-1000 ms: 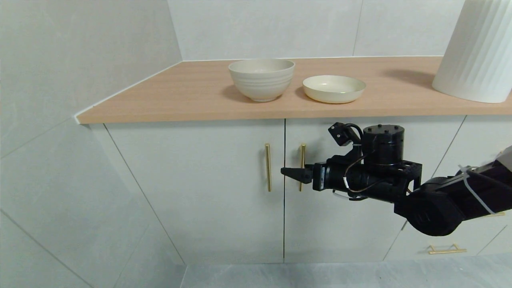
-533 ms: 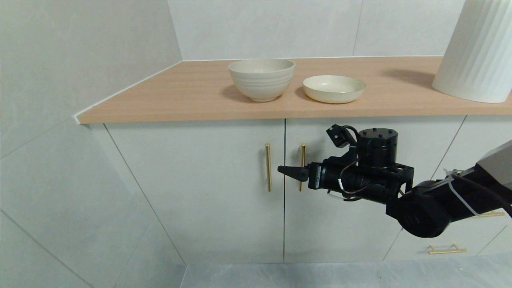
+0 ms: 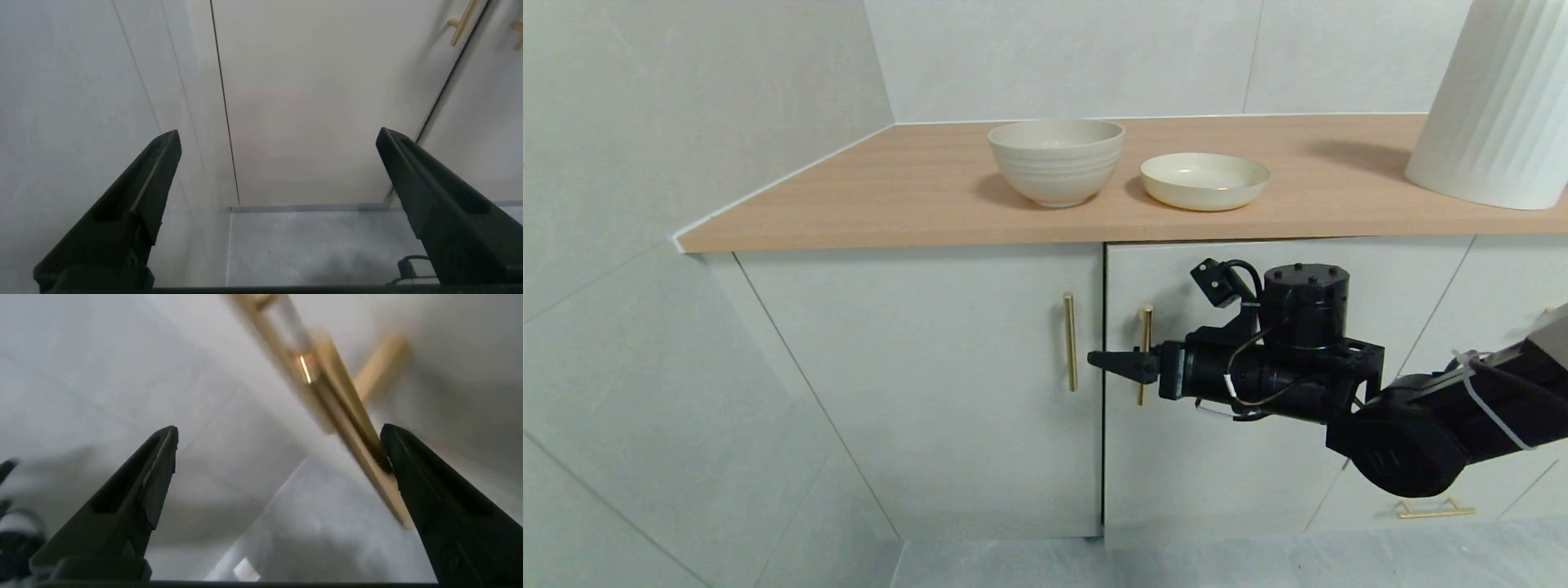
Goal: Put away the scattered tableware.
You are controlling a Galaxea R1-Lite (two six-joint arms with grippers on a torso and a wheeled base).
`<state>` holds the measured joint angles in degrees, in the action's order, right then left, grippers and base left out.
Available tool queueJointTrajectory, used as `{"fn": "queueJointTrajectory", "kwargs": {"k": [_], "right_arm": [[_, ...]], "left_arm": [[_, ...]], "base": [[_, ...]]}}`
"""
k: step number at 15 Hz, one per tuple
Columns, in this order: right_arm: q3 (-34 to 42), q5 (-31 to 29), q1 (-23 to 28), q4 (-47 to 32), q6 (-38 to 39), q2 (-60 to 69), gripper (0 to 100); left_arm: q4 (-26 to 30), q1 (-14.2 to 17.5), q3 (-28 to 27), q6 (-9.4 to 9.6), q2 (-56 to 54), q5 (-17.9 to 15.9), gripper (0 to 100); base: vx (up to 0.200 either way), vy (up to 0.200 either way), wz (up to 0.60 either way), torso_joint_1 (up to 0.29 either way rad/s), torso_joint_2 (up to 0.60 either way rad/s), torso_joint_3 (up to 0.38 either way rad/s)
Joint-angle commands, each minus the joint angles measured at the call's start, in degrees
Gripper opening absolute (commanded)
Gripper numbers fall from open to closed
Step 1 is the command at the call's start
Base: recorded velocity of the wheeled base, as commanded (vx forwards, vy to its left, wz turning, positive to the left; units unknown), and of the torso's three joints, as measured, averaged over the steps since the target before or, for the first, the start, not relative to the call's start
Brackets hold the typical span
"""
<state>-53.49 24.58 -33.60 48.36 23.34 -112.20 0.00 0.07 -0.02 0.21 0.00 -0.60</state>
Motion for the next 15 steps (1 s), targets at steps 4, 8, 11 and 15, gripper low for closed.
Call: {"fn": "queueJointTrajectory", "kwargs": {"k": [4,8,11,15], "right_arm": [[8.67,1.97,-0.33,-1.69,-0.14,10.07,100],[15.00,4.16,-2.44,-5.03,-0.32,19.13,100],[20.01,13.22,-3.14,-5.91,-0.14,24.58,100],[21.06,13.57,-3.14,-7.14,-0.05,26.25,100]], "left_arm": [[0.00,0.01,0.02,-0.03,0.00,-0.02,100],[-0.09,0.01,0.02,-0.03,0.00,-0.02,100],[0.00,0.01,0.02,-0.03,0.00,-0.11,100],[0.00,0.01,0.02,0.06,0.00,-0.11,100]], "base": [[0.000,0.000,0.00,0.000,0.00,0.000],[0.000,0.000,0.00,0.000,0.00,0.000],[0.000,0.000,0.00,0.000,0.00,0.000],[0.000,0.000,0.00,0.000,0.00,0.000]]}}
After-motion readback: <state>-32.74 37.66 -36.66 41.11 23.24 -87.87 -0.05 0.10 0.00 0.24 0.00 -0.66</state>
